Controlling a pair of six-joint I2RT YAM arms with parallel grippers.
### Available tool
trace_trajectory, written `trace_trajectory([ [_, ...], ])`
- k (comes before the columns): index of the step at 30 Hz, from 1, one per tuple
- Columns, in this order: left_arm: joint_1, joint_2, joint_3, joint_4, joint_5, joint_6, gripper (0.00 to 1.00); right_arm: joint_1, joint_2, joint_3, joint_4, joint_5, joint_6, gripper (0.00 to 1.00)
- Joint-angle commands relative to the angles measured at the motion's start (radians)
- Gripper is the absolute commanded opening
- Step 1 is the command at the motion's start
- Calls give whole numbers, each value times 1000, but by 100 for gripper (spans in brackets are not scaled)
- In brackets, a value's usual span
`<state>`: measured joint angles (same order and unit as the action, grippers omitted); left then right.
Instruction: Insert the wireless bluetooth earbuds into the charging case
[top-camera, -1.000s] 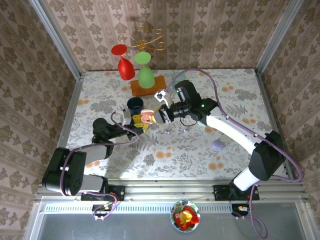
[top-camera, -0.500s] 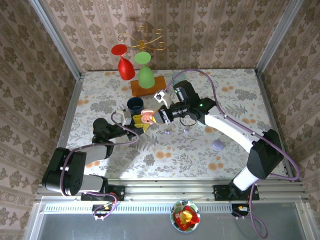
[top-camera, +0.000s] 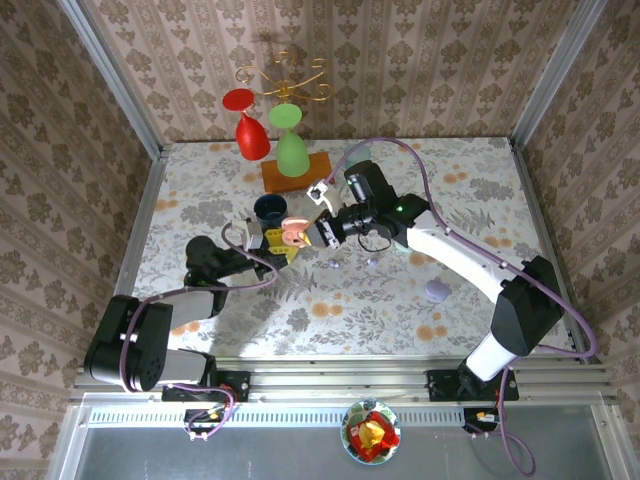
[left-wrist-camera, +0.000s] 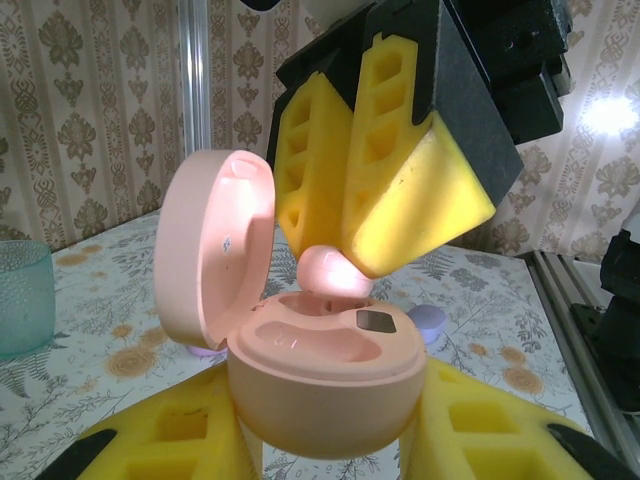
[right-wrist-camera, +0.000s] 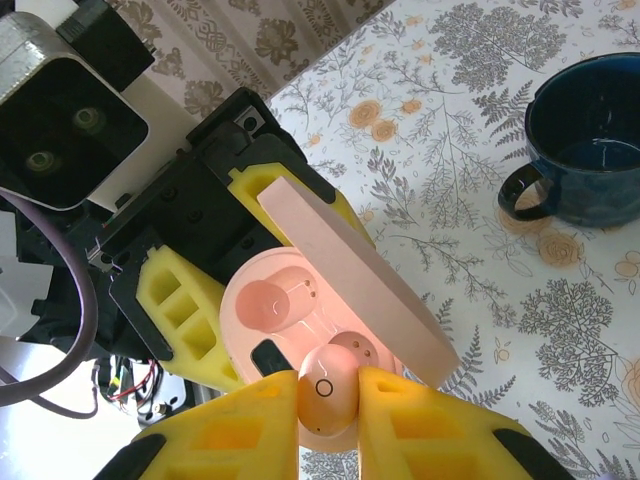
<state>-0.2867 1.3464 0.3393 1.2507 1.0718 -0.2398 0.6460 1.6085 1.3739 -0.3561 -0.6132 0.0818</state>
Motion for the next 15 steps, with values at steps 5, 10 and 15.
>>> trace_trajectory([
  [5, -2, -18, 13, 36, -5, 2, 27, 4, 6, 28, -18, 36, 15, 26],
  [10, 3, -13, 10, 35, -13, 7, 27, -2, -46, -10, 19, 53, 25, 34],
  [15, 21, -16, 0, 35, -47, 19, 27, -50, -142, -134, 176, 41, 91, 48],
])
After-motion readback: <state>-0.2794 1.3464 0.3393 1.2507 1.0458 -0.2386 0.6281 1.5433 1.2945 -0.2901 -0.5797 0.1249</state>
